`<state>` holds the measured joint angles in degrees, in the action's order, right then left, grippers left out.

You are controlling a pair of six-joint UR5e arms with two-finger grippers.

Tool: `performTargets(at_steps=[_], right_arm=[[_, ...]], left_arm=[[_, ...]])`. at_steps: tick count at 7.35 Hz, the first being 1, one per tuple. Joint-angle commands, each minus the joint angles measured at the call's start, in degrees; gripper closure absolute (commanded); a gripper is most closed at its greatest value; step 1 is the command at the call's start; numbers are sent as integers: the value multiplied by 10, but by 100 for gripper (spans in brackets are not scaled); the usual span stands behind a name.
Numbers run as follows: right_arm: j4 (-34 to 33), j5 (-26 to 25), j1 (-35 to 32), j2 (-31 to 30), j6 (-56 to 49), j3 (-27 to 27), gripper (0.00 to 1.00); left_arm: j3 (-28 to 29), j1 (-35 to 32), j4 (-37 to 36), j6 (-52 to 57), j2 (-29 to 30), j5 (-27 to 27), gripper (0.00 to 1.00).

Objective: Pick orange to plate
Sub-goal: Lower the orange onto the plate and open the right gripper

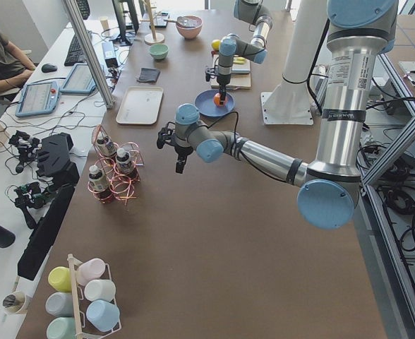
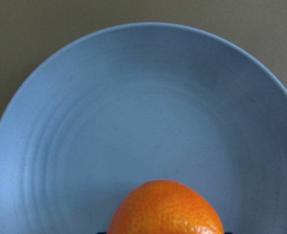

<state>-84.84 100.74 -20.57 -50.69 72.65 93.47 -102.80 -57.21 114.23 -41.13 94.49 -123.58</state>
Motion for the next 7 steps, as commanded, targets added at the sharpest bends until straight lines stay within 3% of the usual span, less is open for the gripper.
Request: performTargets(at_steps=[1, 2, 3, 5, 7], right_arm=[[1, 0, 0, 0, -1, -3, 72], [1, 1, 0, 2, -3, -6, 40], [1, 0, 0, 2, 3, -7, 0], [2, 0, 1, 4, -2, -5, 0], [-6, 16, -33, -5, -6, 33, 0]], left_arm=[[-2, 1, 0, 0, -3, 0, 3], [-1, 0, 0, 0, -3, 0, 3], [1, 1, 0, 0, -3, 0, 3], [2, 1, -1, -1, -4, 0, 3], [1, -16, -9, -1, -4, -3, 3]])
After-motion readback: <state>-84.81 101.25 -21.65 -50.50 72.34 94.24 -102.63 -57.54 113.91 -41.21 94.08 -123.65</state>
